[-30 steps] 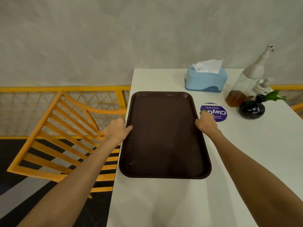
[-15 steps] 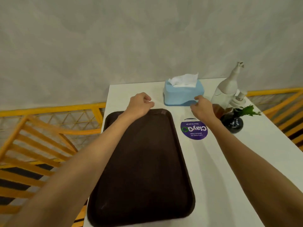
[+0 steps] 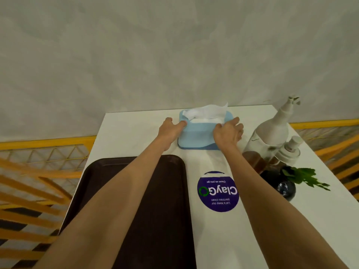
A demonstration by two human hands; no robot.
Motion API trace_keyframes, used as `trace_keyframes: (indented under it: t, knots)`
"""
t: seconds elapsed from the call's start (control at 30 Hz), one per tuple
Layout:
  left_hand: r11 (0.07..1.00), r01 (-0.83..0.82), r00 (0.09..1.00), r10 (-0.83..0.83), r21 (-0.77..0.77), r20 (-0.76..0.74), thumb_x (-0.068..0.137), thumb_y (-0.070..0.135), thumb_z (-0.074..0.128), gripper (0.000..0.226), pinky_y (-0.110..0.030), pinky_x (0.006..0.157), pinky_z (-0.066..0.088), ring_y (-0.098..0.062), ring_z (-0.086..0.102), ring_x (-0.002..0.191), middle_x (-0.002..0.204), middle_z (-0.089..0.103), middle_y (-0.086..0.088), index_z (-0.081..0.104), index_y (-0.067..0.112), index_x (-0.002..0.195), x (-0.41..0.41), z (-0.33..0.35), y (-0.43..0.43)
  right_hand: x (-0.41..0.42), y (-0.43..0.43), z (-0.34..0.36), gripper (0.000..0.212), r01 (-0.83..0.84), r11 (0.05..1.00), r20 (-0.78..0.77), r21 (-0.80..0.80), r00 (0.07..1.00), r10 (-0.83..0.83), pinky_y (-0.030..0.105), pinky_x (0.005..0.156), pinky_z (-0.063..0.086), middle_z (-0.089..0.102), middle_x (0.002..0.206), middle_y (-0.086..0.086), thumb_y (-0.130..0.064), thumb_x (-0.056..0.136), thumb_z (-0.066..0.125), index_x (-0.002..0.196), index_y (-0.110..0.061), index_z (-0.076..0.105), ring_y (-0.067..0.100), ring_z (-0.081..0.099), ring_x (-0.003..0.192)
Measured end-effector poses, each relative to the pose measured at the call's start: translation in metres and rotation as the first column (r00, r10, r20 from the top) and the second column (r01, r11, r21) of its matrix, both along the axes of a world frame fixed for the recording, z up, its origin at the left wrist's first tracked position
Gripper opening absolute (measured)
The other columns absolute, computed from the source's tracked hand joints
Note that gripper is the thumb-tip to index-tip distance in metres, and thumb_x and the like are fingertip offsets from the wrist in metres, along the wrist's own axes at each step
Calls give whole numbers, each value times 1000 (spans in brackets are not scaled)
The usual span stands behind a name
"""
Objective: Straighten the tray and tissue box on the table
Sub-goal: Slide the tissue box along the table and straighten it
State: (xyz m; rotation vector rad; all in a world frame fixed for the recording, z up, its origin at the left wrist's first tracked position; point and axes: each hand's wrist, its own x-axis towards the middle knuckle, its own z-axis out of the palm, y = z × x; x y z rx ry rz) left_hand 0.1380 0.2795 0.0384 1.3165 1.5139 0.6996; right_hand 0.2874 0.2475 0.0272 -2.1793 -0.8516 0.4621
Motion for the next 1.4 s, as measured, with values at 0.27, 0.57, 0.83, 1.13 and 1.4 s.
trace_keyframes:
  t: [0.27,0.57,0.83,1.13,1.4]
  knots:
    - [995,38,996,-31,-89,78,90,42,55,52,-34,80,39,-21,52,100,117,56,-3,49,9,129,14,-24,9,7,16,-10,57,61,998,-130,11,990,-59,49,103,37,35,139,20,-26,92,49,138,0,28,39,39,126]
    - [999,-5,999,6,-46,38,91,42,52,38,-41,97,50,-24,57,107,117,59,-7,51,13,116,-37,-33,21,-33,24,-15,57,-69,997,-91,36,993,72,46,99,43,37,138,21,-28,91,51,137,2,32,38,42,123]
    - [997,-75,997,76,-25,25,90,39,53,34,-44,102,48,-27,58,110,118,60,-10,52,13,112,-128,-38,43,-118,45,-11,58,-218,975,-86,39,972,221,43,99,40,37,137,21,-28,92,52,137,2,32,38,41,123]
    - [983,-182,978,182,-6,106,91,35,55,36,-46,101,49,-30,58,112,119,61,-13,54,8,114,-210,-44,78,-192,84,-11,71,-387,921,-108,39,915,389,43,98,43,34,139,18,-35,89,56,142,0,25,36,39,126]
    - [977,-213,968,207,27,139,84,45,58,45,-49,99,49,-31,60,109,117,63,-11,56,13,116,-237,-48,114,-211,125,-17,83,-432,900,-118,55,892,436,44,100,42,32,140,17,-43,84,61,144,-1,22,37,37,129]
